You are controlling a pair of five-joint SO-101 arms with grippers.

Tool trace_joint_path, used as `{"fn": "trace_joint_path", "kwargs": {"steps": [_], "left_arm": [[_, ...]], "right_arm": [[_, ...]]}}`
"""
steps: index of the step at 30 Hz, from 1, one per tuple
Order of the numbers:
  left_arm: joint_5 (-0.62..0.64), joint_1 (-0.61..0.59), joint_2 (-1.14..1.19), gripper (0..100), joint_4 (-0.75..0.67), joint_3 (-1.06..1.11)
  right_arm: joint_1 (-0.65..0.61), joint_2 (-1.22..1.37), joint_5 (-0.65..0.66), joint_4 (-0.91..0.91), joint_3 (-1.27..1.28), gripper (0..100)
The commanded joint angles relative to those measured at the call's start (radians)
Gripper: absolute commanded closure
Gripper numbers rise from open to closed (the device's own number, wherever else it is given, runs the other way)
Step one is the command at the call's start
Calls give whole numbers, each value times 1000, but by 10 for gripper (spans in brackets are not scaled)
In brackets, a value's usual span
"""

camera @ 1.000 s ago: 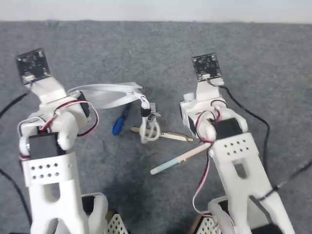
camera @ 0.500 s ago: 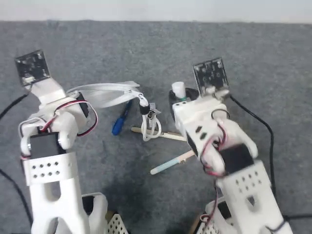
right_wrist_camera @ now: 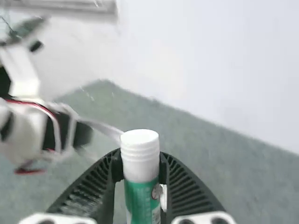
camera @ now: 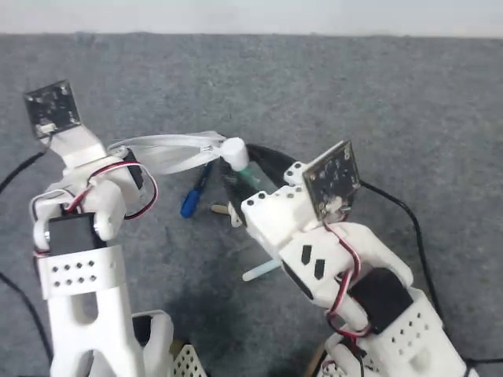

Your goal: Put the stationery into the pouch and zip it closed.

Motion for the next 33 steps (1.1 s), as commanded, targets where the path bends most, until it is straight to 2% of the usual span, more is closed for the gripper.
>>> {"fn": "trace_joint_path", "kwargs": {"steps": [1,9,33], "left_arm": [[11,-5,-6,991,-35,-27],[11,2,-6,991,-34,-30],[11,3,-6,991,-32,-30]], "right_arm": [[-27,-31,-5,-105,-9,993],[-70,59,-3,-366,80,993],[-67,469,-5,-889,83,993]]}}
